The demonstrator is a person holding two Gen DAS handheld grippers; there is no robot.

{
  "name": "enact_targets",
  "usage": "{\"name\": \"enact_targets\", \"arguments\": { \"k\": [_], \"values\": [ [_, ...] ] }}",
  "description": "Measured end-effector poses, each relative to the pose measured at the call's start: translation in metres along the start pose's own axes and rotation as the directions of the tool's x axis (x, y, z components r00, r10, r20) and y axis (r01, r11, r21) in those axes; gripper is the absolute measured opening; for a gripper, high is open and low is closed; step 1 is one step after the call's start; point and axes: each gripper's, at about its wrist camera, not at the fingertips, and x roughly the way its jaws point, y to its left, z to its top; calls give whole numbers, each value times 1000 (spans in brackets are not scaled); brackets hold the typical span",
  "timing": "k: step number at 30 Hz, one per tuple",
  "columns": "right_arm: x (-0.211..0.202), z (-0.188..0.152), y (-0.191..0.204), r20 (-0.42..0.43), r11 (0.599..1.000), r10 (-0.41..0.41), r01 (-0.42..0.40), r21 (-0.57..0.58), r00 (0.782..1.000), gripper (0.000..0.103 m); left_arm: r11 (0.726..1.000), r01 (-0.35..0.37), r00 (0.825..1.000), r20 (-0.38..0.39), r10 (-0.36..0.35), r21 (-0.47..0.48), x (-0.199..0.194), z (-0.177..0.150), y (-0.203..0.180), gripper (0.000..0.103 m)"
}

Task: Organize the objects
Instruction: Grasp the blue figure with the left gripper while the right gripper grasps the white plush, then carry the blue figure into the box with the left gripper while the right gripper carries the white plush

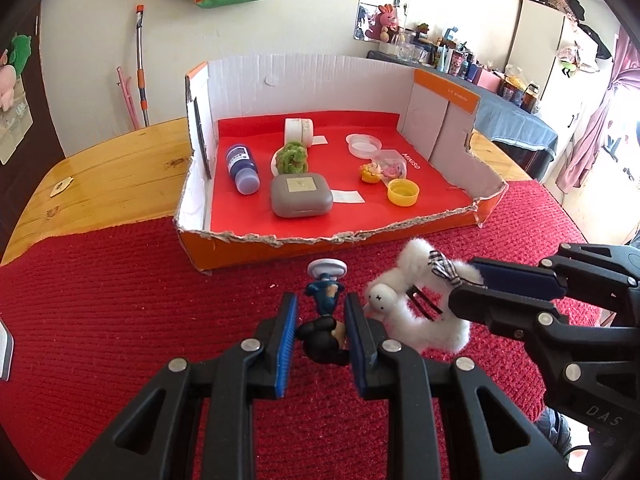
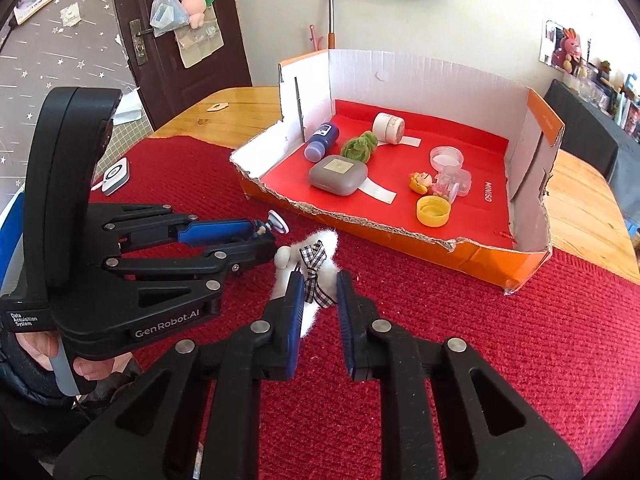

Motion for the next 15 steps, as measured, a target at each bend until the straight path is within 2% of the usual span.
{"name": "enact_targets", "arguments": {
  "k": [15],
  "values": [
    [-16, 8, 3, 33, 1000, 9, -9, -3, 999, 16, 1000, -4, 999, 53, 3, 3, -21, 12, 1, 25]
  ]
}}
